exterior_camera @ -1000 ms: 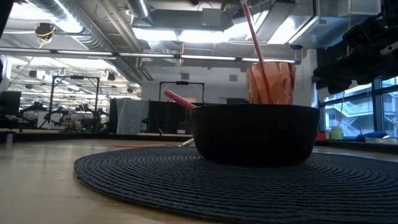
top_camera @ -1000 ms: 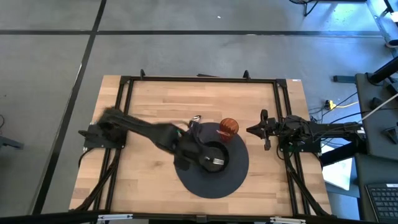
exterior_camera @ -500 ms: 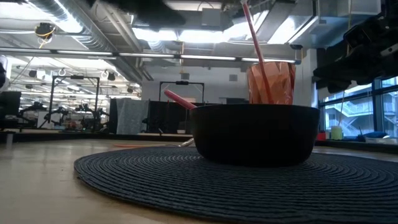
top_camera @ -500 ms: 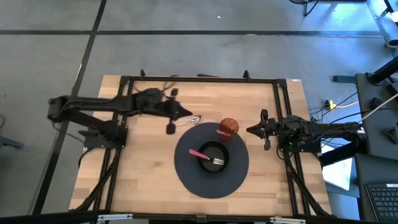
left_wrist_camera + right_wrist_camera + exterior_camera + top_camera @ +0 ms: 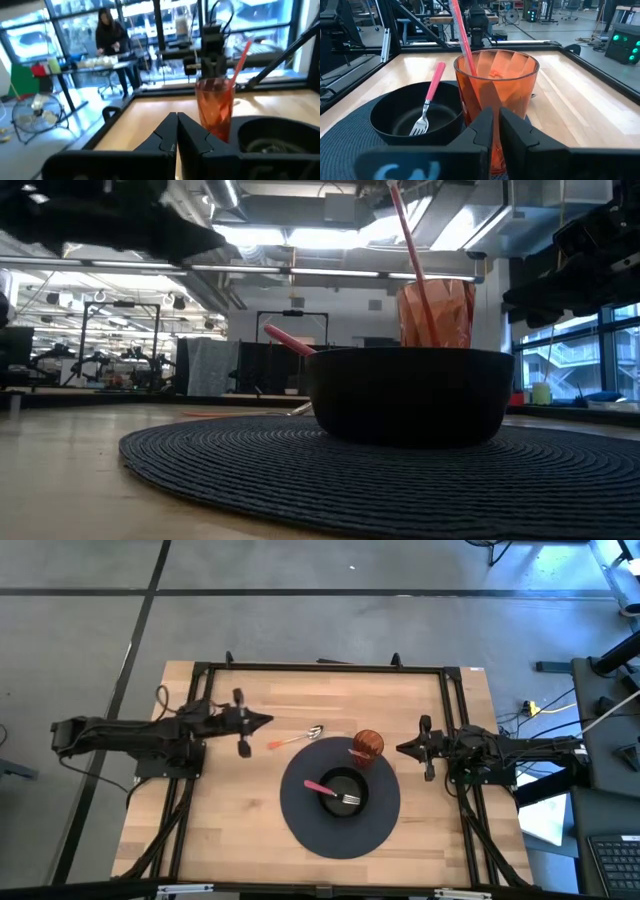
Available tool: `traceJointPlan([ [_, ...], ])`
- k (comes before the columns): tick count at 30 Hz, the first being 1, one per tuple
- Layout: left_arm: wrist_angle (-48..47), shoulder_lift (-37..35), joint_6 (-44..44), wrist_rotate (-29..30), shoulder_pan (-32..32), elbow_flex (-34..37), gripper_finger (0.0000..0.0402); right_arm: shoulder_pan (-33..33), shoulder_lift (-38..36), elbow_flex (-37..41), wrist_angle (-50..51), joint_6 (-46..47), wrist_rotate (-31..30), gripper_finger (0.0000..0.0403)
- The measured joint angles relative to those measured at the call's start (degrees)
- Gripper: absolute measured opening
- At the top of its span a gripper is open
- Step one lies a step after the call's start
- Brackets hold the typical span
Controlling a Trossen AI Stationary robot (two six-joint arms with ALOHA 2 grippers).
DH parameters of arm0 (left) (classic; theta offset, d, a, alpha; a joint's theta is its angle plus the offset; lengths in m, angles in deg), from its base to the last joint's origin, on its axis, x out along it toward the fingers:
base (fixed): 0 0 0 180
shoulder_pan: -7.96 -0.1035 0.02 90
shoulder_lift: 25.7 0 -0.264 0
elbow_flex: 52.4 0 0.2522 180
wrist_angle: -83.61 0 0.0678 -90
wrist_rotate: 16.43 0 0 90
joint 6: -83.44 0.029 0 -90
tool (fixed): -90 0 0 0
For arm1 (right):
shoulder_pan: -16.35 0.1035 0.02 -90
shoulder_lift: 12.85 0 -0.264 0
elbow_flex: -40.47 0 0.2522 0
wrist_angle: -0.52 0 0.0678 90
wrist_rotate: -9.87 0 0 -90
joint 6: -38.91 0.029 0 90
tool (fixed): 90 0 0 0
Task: Pick & Place Utensil
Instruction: Put the orange spoon into the black bowl
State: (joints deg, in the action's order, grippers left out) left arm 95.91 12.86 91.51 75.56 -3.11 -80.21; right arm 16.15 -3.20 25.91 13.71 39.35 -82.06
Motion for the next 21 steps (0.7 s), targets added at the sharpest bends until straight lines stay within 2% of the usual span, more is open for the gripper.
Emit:
traceJointPlan([
  [4, 1.68, -8.49, -0.36, 1.45, 0.84, 4.83, 0.0003, 0.0, 0.0, 0.0, -1.07, -0.91, -0.29, 0.0031],
  [8, 7.29, -12.89, -2.13, 4.27, 0.83, 8.56, 0.0003, -0.01, 0.0, 0.0, -1.47, -0.92, -1.68, 0.0031],
  [11, 7.94, -14.14, -2.94, 7.86, 0.83, 10.49, 0.0003, -0.01, 0.0, 0.0, -1.31, -0.91, -1.64, 0.0031],
  [21, 9.94, -14.51, -1.94, 10.43, 0.83, 13.45, 0.0004, -0.01, 0.0, 0.0, -0.73, -0.93, -1.51, 0.0031],
])
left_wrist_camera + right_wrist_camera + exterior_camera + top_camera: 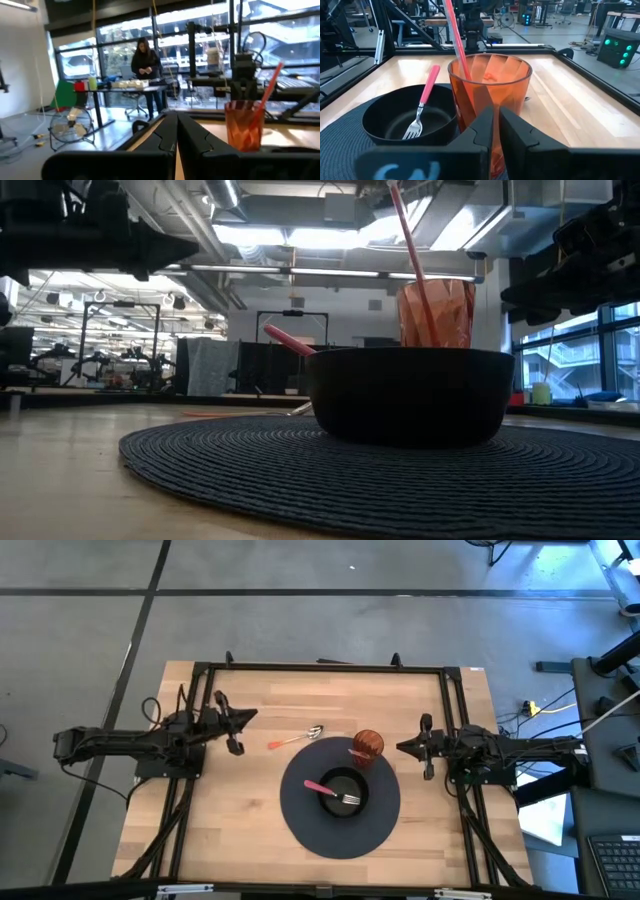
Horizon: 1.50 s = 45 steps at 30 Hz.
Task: Pick & Place Utensil
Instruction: Put the orange spoon into the black bowl
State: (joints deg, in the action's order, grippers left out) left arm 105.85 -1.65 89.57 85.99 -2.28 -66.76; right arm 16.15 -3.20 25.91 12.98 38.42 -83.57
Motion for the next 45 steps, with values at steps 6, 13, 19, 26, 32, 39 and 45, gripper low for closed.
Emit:
traceJointPlan([
  [6, 1.99, -0.05, 1.11, 0.58, 0.0, 0.1, 0.0004, 0.0, 0.0, 0.0, -0.02, -0.17, -0.02, 0.0031],
  [13, -1.43, -2.66, 2.06, 0.51, 0.04, 0.1, 0.0004, 0.0, 0.0, 0.0, -0.01, -0.11, 0.02, 0.0031],
  [19, -8.12, -3.17, 0.99, 1.23, 0.07, 0.1, 0.0004, 0.0, 0.0, 0.0, 0.43, 0.0, 0.02, 0.0031],
  [26, -10.04, -3.19, 0.68, 1.59, 0.07, 0.1, 0.0004, 0.0, 0.0, 0.0, 0.42, 0.0, 0.0, 0.0031],
  [32, -12.74, -3.17, 0.58, 1.6, 0.07, 0.1, 0.0004, 0.01, 0.0, 0.0, 0.41, 0.2, 0.0, 0.0031],
  [39, -12.69, -3.19, 0.4, 1.59, 0.07, 0.1, 0.0004, 0.01, 0.0, 0.0, 0.39, 0.0, -0.43, 0.0031],
  [45, -12.69, -3.19, 0.43, 1.56, 0.07, 0.1, 0.0004, 0.0, 0.0, 0.0, 0.33, 0.15, -0.96, 0.0031],
])
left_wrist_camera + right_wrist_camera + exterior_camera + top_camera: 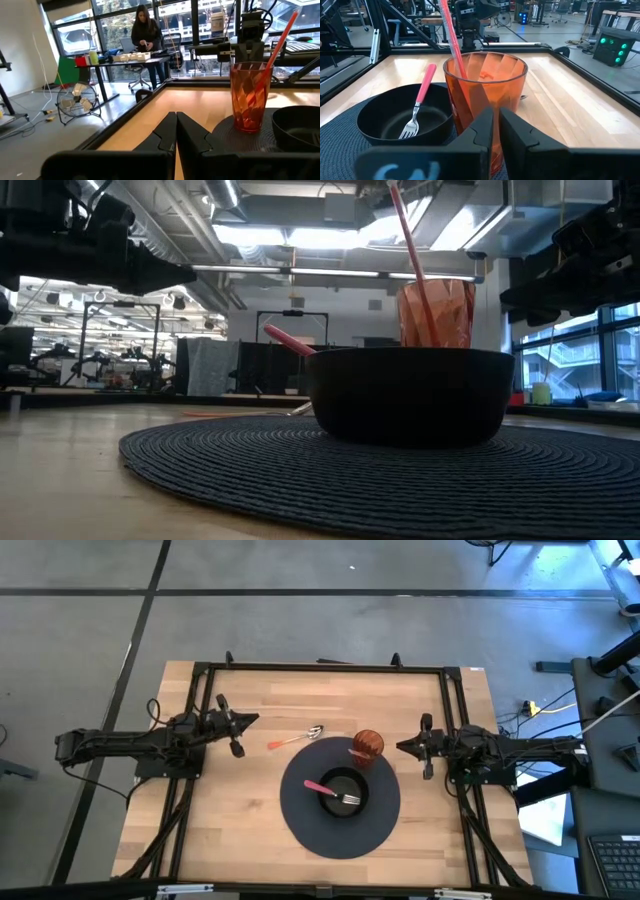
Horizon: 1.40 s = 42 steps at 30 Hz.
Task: Pick & Place Utensil
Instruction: Put the orange spoon into the black bowl
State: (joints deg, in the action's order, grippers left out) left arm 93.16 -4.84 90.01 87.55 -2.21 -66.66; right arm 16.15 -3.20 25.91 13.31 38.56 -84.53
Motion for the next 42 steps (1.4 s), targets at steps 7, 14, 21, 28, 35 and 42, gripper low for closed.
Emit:
traceJointPlan([
  [7, 0.0, 0.0, -0.1, -0.12, 0.0, 0.0, 0.0004, 0.01, 0.0, 0.0, 0.0, -0.08, -0.04, 0.0031],
  [14, 1.37, 0.02, -2.81, 1.7, -0.02, -0.03, 0.0004, 0.01, 0.0, 0.0, 0.0, -0.1, -0.09, 0.0031],
  [21, 9.54, 0.02, 0.05, 8.85, -0.07, -0.37, 0.0004, 0.01, -0.02, 0.0, -1.14, 0.33, -1.51, 0.0031],
  [28, 24.22, 0.25, 2.14, 9.03, -0.57, -0.55, 0.0004, 0.0, 0.0, 0.02, -4.46, 1.9, -1.64, 0.0031],
  [35, 18.14, 6.21, 1.7, 9.21, -1.31, -1.25, 0.0003, 0.0, -0.02, 0.02, -8.48, 5.56, -1.64, 0.0031],
  [42, 15.96, 15.61, -0.3, 8.22, -1.38, -8.02, 0.0003, 0.0, -0.02, 0.02, -8.44, 4.84, -1.64, 0.0031],
])
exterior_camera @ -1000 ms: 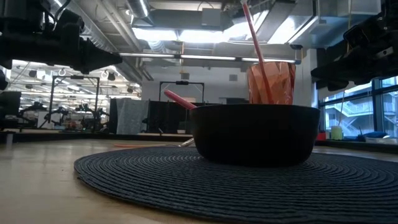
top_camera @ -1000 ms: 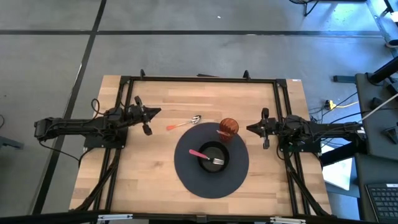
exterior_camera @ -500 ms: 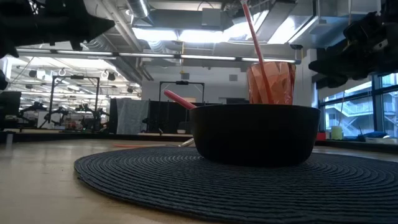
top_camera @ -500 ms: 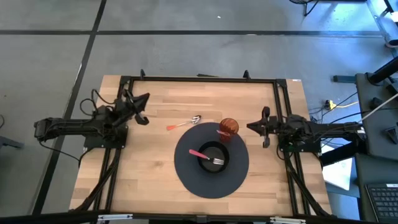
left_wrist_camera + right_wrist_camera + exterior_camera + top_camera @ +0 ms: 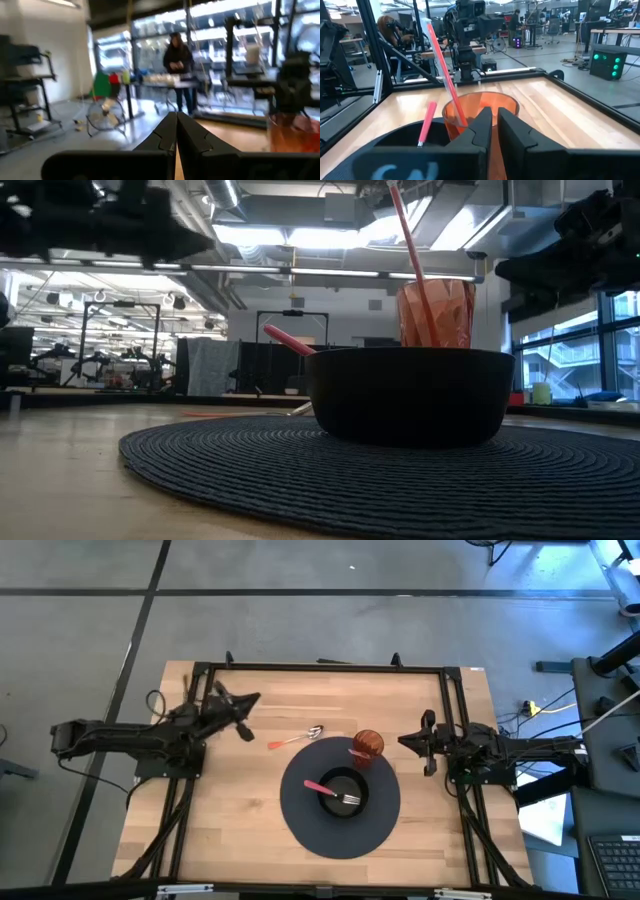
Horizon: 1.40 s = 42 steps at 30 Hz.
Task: Pick & Place Utensil
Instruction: Put the orange spoon into the black bowl
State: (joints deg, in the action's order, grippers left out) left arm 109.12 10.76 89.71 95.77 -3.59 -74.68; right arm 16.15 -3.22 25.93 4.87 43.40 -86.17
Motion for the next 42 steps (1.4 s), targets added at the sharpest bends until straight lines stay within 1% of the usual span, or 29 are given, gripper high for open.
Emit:
traceJointPlan([
  [2, -0.33, 5.99, -0.4, -0.84, 0.02, -3.08, 0.0003, 0.0, 0.0, 0.0, -0.21, 0.0, 0.02, 0.0031],
  [4, -0.54, 12.16, -0.14, -0.24, 0.02, -5.72, 0.0003, 0.0, 0.0, 0.0, 0.04, -0.15, 0.02, 0.0031],
  [6, -0.56, 17.19, 1.53, 1.71, 0.0, -7.64, 0.0003, 0.0, 0.0, 0.0, 0.95, -0.1, 0.1, 0.0031],
  [9, -0.69, 22.86, 7.3, 5.73, 0.02, -9.37, 0.0003, 0.0, 0.0, 0.0, 3.44, 0.91, 0.21, 0.0031],
  [11, -0.69, 25.66, 8.14, 8.79, 0.02, -10.68, 0.0003, 0.0, 0.02, 0.0, 4.51, 1.13, 0.15, 0.0031],
  [12, -0.65, 26.9, 7.64, 9.25, 0.0, -11.4, 0.0003, 0.0, 0.02, 0.0, 4.64, 1.07, 0.15, 0.0031],
  [13, -1.32, 28.01, 7.12, 8.74, -0.02, -12.21, 0.0003, 0.0, 0.02, 0.0, 4.59, 0.99, 0.15, 0.0031],
  [14, -3.61, 28.99, 6.53, 6.8, -0.02, -13.41, 0.0003, 0.0, 0.0, 0.0, 4.57, 0.97, 0.15, 0.0031],
  [16, -10.22, 30.69, 5.14, 1.82, 0.03, -16.15, 0.0003, 0.0, 0.02, 0.0, 4.57, 1.07, 0.15, 0.0031],
  [18, -15.24, 32.58, 2.56, -0.67, 0.06, -19.18, 0.0003, 0.0, 0.0, 0.0, 4.57, 1.07, 0.15, 0.0031],
  [20, -17.95, 34.47, 0.67, -0.97, 0.02, -21.56, 0.0003, 0.0, 0.01, 0.0, 4.59, 1.07, 0.15, 0.0031],
  [25, -20.75, 39.2, 0.34, -1.32, 0.34, -26.18, 0.0005, 0.0, 0.0, 0.0, 4.59, 1.05, 0.07, 0.0031],
  [27, -27.32, 40.13, 0.3, -1.32, 0.81, -28.7, 0.001, 0.0, 0.01, 0.0, 4.59, 0.9, 0.07, 0.0031],
  [30, -39.32, 40.74, -1.53, -0.46, 1.3, -31.95, 0.0028, 0.0, 0.0, 0.0, 4.6, 0.87, 0.04, 0.0031],
  [32, -43.92, 40.58, -2.58, -0.53, 1.44, -33.2, 0.0046, 0.0, 0.0, 0.0, 4.59, 0.9, 0.04, 0.0031],
  [34, -46.83, 40.61, -2.69, -2.03, 1.57, -33.32, 0.0067, 0.0, 0.02, 0.0, 4.6, 0.92, 0.04, 0.0031],
  [36, -47.99, 40.81, -2.71, -4.63, 1.9, -33.27, 0.0091, 0.0, 0.0, 0.0, 4.59, 0.9, 0.04, 0.0031],
  [38, -47.85, 41.44, -1.25, -5.66, 2.45, -33.31, 0.0116, 0.0, 0.02, 0.0, 4.59, 0.89, 0.04, 0.0031],
  [42, -44.37, 42.85, 5.03, -3.45, 3.85, -33.33, 0.016, 0.0, 0.02, 0.0, 4.61, 0.88, 0.06, 0.0031],
])
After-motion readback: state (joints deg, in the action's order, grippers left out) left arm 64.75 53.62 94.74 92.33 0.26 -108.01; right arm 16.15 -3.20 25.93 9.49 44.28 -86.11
